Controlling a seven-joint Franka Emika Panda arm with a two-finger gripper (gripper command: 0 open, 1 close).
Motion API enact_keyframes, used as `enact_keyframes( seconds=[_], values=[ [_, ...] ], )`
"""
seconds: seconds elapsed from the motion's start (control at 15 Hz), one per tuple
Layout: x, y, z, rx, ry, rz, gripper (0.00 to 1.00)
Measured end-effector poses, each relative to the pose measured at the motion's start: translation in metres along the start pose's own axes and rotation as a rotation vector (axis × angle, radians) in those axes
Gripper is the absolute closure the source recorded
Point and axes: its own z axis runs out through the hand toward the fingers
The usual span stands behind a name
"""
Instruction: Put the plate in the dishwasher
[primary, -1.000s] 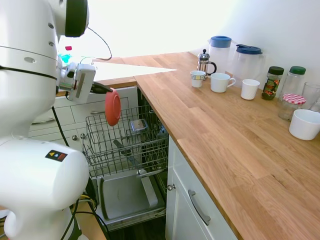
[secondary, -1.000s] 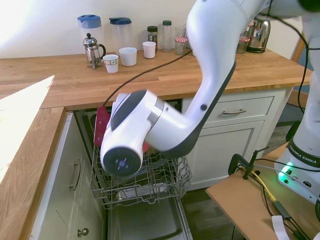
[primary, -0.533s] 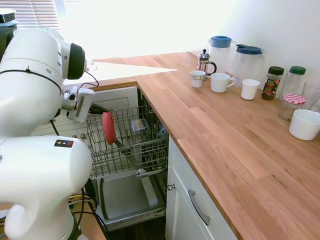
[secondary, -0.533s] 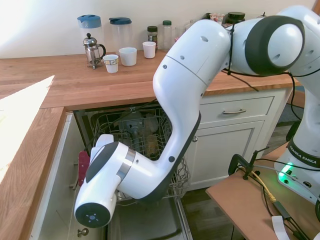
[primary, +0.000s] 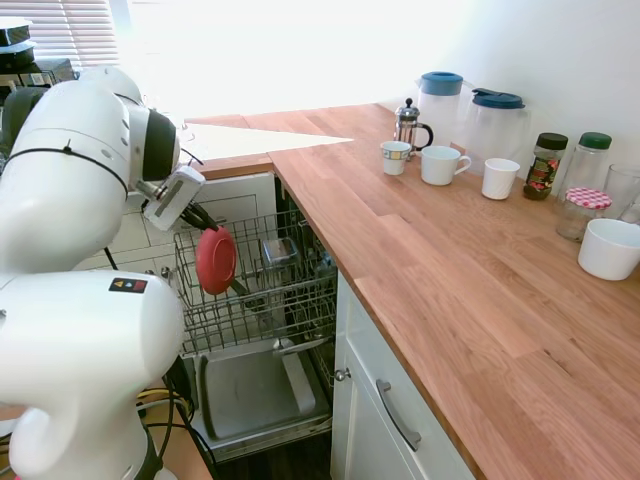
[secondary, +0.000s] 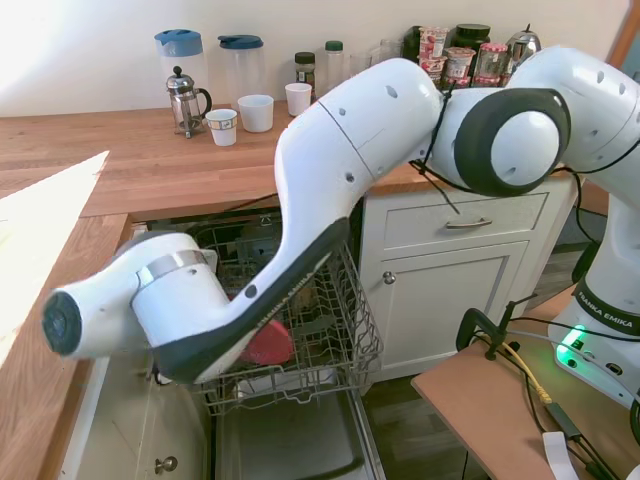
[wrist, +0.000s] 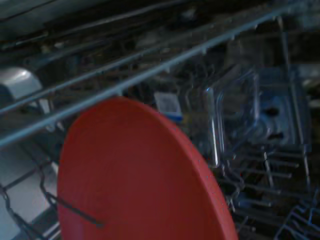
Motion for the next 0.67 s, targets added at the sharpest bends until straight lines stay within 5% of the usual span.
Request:
enact_keyframes(
  seconds=[0.4, 0.67],
  values=[
    [0.027, 0.022, -0.028, -0.003, -0.282, -0.076, 0.0],
    [0.086, 0.066, -0.06, 0.06, -0.44, -0.099, 0.0]
  ],
)
